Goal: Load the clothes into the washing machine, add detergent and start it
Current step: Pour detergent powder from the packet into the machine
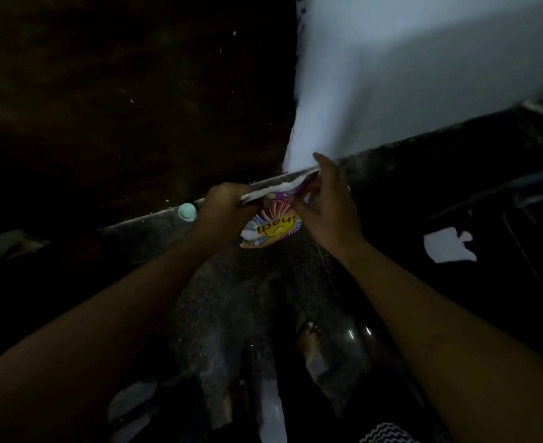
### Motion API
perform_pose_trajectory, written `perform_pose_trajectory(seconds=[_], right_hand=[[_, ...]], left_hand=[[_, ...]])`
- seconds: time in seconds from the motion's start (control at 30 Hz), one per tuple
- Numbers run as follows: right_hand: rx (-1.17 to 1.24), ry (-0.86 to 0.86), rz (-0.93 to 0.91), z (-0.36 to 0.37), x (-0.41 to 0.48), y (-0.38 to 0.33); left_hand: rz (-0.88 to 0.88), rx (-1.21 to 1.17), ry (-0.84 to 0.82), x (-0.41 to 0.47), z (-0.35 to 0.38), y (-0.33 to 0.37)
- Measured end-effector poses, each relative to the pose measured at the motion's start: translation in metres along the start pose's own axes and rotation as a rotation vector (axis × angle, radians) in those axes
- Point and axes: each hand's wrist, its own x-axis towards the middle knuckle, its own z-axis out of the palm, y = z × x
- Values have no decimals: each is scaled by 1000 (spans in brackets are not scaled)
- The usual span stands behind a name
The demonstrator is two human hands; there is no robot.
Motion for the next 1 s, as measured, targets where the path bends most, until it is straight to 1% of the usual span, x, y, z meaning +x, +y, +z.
perform_pose_trajectory(seconds=[0.07,0.13,0.2,0.23,0.33,0.4,0.47,0.53,0.6,0.8,0.87,1.0], right_hand=[[120,79,131,-11,-29,-11],[368,147,272,-18,-58,-26],[633,233,338,-26,-93,-47],[732,249,376,-31,-110,-59],[905,182,563,-43,-150,-85],[1033,145,608,-58,-172,-104],[1230,159,580,-73,-189,-120],[1398,189,483,-92,-204,-136],[1519,223,385,-114,-217,-149],[1641,380,40,-199,-264,-166],[1658,461,-18,-228,-283,-164],[1625,604,-27,-281,-326,-142]], left_hand=[[36,-70,-17,-20,-18,32],[106,-122,-40,-36,-35,66],[184,-125,-72,-52,-53,103],[214,-120,-82,-57,-62,121],[293,-149,-98,-79,-87,177],[353,-212,-121,-96,-99,218],[411,-260,-146,-112,-108,258],[462,-275,-179,-130,-113,295],[475,-344,-239,-143,-114,327],[533,-523,-331,-177,-100,421],[540,-545,-392,-186,-89,447],[566,-566,-515,-201,-56,490]])
